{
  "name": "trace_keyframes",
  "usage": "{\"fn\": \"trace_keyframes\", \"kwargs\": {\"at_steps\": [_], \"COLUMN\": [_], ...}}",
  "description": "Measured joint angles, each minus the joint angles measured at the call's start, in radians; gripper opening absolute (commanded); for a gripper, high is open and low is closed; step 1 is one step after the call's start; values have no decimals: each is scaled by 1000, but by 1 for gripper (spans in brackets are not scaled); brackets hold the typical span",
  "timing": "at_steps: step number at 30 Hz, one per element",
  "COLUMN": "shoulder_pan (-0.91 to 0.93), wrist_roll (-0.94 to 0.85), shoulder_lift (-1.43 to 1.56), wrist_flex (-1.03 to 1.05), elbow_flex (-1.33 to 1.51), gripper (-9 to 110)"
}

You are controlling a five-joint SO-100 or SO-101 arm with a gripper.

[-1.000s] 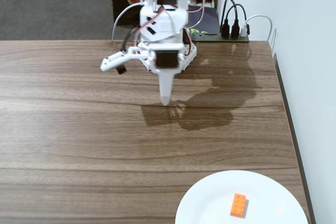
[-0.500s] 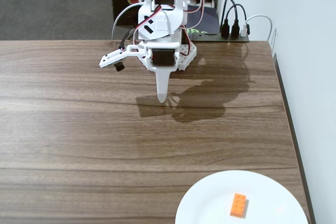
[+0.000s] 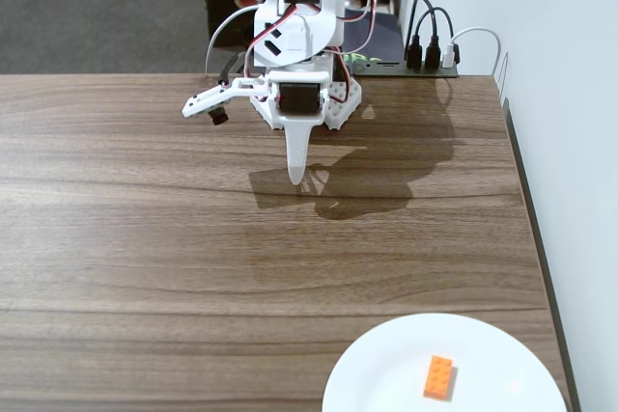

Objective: Grasp a lego block and put it on the plate.

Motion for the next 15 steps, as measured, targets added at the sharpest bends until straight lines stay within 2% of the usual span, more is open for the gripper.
{"fn": "trace_keyframes", "kwargs": {"at_steps": [15], "shoulder_pan": [2], "wrist_roll": [0], "shoulder_lift": [249], "wrist_flex": [126], "elbow_flex": [41], "gripper": [0]}}
